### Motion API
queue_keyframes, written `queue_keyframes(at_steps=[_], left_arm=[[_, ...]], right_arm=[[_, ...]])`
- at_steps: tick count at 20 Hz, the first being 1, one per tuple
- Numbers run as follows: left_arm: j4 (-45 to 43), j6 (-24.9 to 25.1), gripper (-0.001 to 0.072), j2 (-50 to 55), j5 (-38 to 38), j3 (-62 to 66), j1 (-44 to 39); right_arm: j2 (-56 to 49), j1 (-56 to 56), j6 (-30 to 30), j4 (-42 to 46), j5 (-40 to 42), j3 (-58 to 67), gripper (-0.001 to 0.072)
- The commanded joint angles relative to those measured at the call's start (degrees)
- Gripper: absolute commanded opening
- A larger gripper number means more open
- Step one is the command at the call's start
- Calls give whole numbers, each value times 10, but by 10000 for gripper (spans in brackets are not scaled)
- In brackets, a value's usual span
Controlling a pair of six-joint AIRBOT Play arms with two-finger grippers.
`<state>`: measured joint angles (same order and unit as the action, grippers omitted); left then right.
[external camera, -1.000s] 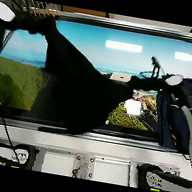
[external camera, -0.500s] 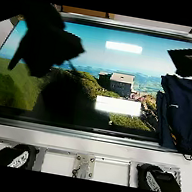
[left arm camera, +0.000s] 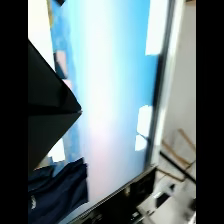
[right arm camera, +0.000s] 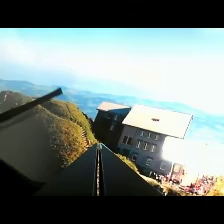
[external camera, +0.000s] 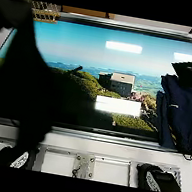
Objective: Fold the clothes and pants, and hang the long-sleeved shirts on hangers.
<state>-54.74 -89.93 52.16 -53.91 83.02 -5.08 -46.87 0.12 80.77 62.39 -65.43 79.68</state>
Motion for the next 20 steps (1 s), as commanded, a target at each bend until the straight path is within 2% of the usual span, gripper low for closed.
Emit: queue_keyframes(at_steps=[1, 3, 5, 8, 9, 10, 11, 13, 16, 17, 20], left_arm=[[18, 0, 18, 73, 37, -71, -123], [18, 0, 18, 148, 79, -63, -207], [18, 0, 19, 230, 85, -24, -271], [18, 3, 20, 346, 85, 49, -325], [18, 3, 187, 374, 78, 75, -326], [19, 1, 542, 390, 67, 97, -318], [19, -10, 606, 398, 41, 122, -299], [17, -11, 604, 387, -15, 151, -245], [2, 7, 604, 302, -75, 96, -145], [-24, 28, 604, 263, -109, 57, -115], [-93, 142, 604, 170, -243, -71, -43]], right_arm=[[-28, 0, 21, 9, 6, -2, 13], [-38, 0, 22, 9, 7, -2, 13], [-42, 0, 22, 13, 7, -2, 13], [-42, 0, 23, 44, 7, -2, 13], [-42, 0, 23, 55, 7, -2, 13], [-42, 0, 25, 65, 6, -2, 13], [-42, 0, 27, 74, 6, -2, 13], [-42, 0, 26, 77, 6, -2, 13], [-42, 0, 27, 76, 3, -2, 13], [-42, 0, 27, 74, 1, -2, 13], [-42, 0, 27, 68, -9, -3, 13]])
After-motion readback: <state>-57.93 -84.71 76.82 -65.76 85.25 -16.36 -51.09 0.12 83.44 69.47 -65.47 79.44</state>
